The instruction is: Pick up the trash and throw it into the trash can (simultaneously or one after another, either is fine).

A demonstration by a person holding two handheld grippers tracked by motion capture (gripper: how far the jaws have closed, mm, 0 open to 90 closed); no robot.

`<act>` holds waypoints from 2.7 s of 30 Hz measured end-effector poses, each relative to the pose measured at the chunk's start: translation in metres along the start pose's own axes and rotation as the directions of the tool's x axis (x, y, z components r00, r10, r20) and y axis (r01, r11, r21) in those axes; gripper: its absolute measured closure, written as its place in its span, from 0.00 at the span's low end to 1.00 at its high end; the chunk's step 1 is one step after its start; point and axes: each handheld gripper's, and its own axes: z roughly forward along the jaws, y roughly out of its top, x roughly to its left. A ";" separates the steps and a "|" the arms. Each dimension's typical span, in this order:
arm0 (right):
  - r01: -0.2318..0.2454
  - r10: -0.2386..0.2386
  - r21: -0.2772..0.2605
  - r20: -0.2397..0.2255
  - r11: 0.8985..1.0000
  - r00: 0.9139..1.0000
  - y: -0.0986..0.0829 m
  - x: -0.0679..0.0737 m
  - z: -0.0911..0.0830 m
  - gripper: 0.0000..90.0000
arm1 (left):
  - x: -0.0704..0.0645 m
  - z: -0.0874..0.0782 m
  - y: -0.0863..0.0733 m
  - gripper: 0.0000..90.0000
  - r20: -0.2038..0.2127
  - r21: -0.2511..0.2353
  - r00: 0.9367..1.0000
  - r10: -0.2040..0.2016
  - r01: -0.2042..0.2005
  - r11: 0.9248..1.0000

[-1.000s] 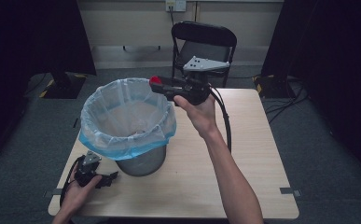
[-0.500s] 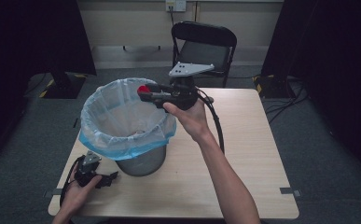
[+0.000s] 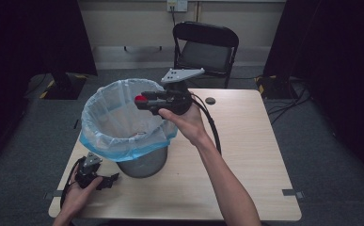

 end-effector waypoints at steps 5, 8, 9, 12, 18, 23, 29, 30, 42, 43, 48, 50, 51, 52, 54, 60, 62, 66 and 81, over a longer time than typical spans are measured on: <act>-0.010 0.010 0.004 0.000 1.000 1.000 0.000 -0.001 0.002 0.58 | 0.000 0.000 0.000 0.00 0.000 0.000 1.000 0.000 0.000 1.000; -0.012 0.012 0.004 0.004 1.000 1.000 0.000 -0.001 0.002 0.53 | 0.000 0.000 0.000 0.00 0.000 0.000 1.000 0.000 0.000 1.000; -0.015 0.015 0.002 0.010 1.000 1.000 0.000 -0.001 0.002 0.51 | 0.000 0.000 0.000 0.00 0.000 0.000 1.000 -0.001 0.001 1.000; -0.017 0.017 -0.005 0.035 1.000 0.999 0.000 -0.002 0.002 0.42 | 0.000 0.000 0.000 0.00 0.000 0.001 1.000 0.001 -0.001 1.000; -0.027 0.027 -0.002 0.097 1.000 0.995 0.000 -0.007 -0.001 0.30 | 0.000 0.000 0.000 0.00 0.000 0.001 1.000 0.001 -0.001 1.000; -0.034 0.033 0.005 0.149 0.999 0.988 -0.002 -0.010 -0.006 0.25 | 0.000 0.000 0.000 0.00 0.000 0.001 1.000 0.001 -0.001 1.000; -0.045 0.044 -0.002 0.201 0.999 0.979 -0.005 -0.016 -0.015 0.20 | 0.000 0.000 0.000 0.00 0.000 0.000 1.000 0.000 0.000 1.000; -0.048 0.048 -0.004 0.205 0.999 0.978 -0.006 -0.017 -0.017 0.20 | 0.000 0.000 0.000 0.00 0.000 0.001 1.000 0.001 -0.001 1.000; -0.079 0.083 -0.027 0.291 0.997 0.953 -0.019 -0.030 -0.040 0.18 | 0.000 0.000 0.000 0.00 0.000 0.000 1.000 0.000 0.000 1.000; -0.081 0.087 -0.031 0.294 0.996 0.952 -0.020 -0.030 -0.042 0.18 | 0.000 0.000 0.000 0.00 0.000 0.000 1.000 0.000 0.000 1.000; -0.086 0.095 -0.041 0.317 0.995 0.944 -0.024 -0.033 -0.051 0.18 | 0.000 0.000 0.000 0.00 0.000 0.000 1.000 0.000 0.000 1.000; -0.087 0.097 -0.045 0.326 0.995 0.940 -0.027 -0.034 -0.054 0.18 | 0.000 0.000 0.000 0.00 0.000 0.000 1.000 0.000 0.000 1.000; -0.089 0.099 -0.045 0.327 0.995 0.940 -0.028 -0.035 -0.055 0.18 | 0.000 0.000 0.000 0.00 0.000 0.000 1.000 0.000 0.000 1.000; -0.093 0.103 -0.046 0.331 0.995 0.938 -0.029 -0.035 -0.057 0.18 | 0.000 0.000 0.000 0.00 0.000 0.000 1.000 0.000 0.000 1.000; -0.095 0.106 -0.047 0.342 0.994 0.934 -0.031 -0.036 -0.060 0.18 | 0.000 0.000 0.000 0.00 0.000 0.000 1.000 0.000 0.000 1.000; -0.112 0.123 -0.050 0.374 0.992 0.919 -0.040 -0.040 -0.071 0.18 | 0.000 0.000 0.000 0.00 0.000 0.001 1.000 0.001 -0.001 1.000; -0.119 0.127 -0.043 0.385 0.992 0.914 -0.045 -0.041 -0.075 0.18 | 0.000 0.000 0.000 0.00 0.000 0.001 1.000 0.002 -0.002 1.000; -0.134 0.139 -0.039 0.402 0.990 0.905 -0.054 -0.044 -0.081 0.19 | 0.000 0.000 0.000 0.00 0.000 0.001 1.000 0.001 -0.001 1.000; -0.150 0.135 -0.007 0.482 0.989 0.866 -0.077 -0.047 -0.108 0.19 | 0.000 0.000 0.000 0.00 -0.001 0.000 1.000 0.000 0.000 1.000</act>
